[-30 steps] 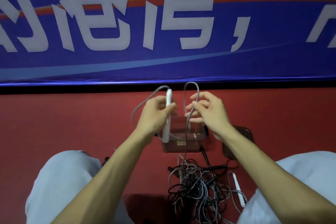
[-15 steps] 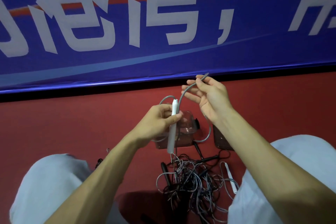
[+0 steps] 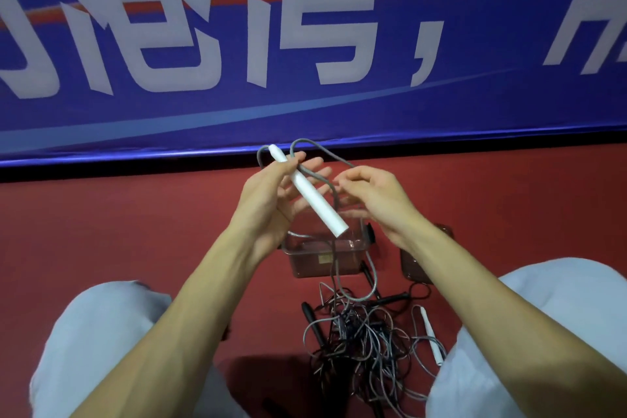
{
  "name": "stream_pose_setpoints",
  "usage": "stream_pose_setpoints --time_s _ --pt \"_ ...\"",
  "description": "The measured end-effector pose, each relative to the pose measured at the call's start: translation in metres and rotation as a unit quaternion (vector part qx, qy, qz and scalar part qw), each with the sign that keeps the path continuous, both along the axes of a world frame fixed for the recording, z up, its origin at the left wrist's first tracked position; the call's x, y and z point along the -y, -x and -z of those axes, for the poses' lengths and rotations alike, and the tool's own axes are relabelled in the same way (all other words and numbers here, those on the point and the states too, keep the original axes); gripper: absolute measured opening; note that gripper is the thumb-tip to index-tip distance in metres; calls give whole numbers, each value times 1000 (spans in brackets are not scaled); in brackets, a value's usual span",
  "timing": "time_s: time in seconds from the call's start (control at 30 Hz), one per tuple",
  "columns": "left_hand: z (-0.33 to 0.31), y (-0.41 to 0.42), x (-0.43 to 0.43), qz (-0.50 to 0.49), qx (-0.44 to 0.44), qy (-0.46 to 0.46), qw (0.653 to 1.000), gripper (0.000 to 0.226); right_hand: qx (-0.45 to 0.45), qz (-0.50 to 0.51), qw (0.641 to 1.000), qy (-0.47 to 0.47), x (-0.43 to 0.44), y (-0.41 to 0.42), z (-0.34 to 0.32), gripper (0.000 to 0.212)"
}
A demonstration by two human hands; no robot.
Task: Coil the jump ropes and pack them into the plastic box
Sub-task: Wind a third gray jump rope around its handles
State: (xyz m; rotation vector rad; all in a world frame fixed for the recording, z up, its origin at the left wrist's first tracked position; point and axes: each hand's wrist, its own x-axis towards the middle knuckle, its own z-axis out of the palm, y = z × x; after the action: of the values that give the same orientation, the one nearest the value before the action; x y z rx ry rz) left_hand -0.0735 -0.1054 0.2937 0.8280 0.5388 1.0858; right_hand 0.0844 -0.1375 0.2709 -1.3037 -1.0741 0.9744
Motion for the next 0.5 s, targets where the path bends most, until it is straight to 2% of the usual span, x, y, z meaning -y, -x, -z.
stream_pose_setpoints --time_s 0.17,0.3,0.33,0.4,0.5 --pt "-8 6 -1 -7 122 36 992 12 156 -75 985 -11 1 7 9 22" --pt "-8 11 -5 -28 173 42 984 10 267 -135 954 -11 -2 12 21 13" --pt "-7 10 -6 -35 164 39 985 8 303 -126 945 -15 -3 12 26 9" --pt "-4 9 -8 -67 113 22 991 7 341 -77 937 -1 -5 10 31 17" --pt "5 6 -12 -126 -22 -43 991 10 282 -35 959 7 -5 10 29 26"
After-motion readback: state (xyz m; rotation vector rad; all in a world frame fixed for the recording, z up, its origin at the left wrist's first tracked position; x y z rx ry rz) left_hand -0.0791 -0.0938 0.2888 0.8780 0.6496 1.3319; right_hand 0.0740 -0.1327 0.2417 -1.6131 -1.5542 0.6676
